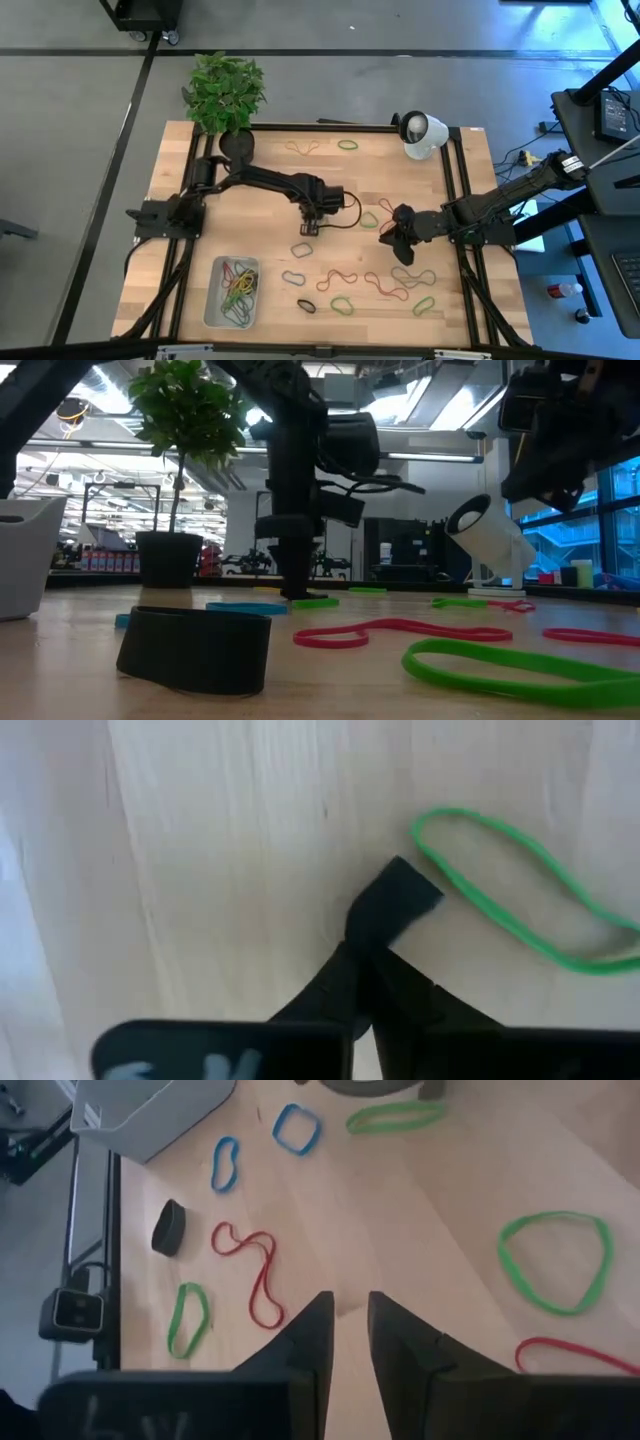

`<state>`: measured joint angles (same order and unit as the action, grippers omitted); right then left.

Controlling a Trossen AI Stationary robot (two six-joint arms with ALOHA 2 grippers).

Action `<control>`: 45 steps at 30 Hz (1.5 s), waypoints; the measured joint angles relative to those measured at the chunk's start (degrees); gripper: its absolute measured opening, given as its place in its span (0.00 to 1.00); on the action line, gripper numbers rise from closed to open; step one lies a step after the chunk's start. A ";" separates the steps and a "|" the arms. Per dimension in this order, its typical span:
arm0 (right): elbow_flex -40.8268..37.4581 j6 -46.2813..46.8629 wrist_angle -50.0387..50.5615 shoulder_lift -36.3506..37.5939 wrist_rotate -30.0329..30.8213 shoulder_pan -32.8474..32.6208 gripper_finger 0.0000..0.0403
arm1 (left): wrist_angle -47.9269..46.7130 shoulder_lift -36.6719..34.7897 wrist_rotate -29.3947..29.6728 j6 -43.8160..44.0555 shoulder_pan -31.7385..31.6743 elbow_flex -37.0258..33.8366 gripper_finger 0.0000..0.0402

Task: Pick and place rubber bands into bin
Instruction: Put the black rubber band into the bin

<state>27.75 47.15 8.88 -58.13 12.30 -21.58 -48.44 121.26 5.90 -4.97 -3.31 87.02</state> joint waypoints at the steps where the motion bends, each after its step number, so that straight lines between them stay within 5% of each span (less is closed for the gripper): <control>1: 0.00 -1.02 0.01 0.00 -0.21 0.00 0.17 | -1.98 -0.26 0.11 2.20 0.70 0.75 0.02; 13: 0.00 -16.02 -0.02 0.00 -0.35 0.02 0.17 | -24.60 -15.69 -0.18 50.13 14.32 12.35 0.01; 19: 0.00 -19.67 -0.03 0.00 -0.32 0.02 0.17 | -35.37 -20.91 1.69 79.27 27.10 8.96 0.01; 26: 0.00 -20.69 -0.04 0.00 -0.32 0.02 0.17 | -31.15 -21.98 -2.24 108.76 39.67 1.34 0.01; 33: 0.00 -20.61 -0.04 0.00 -0.32 0.02 0.17 | -23.75 -21.69 -4.04 123.11 46.32 -5.99 0.02; 45: 0.00 -18.26 -0.04 0.00 -0.36 0.02 0.17 | -18.33 -21.73 -8.86 124.84 46.50 -12.91 0.27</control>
<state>27.75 28.89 8.84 -58.13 11.94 -21.56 -66.78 99.53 -2.96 119.87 43.19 74.12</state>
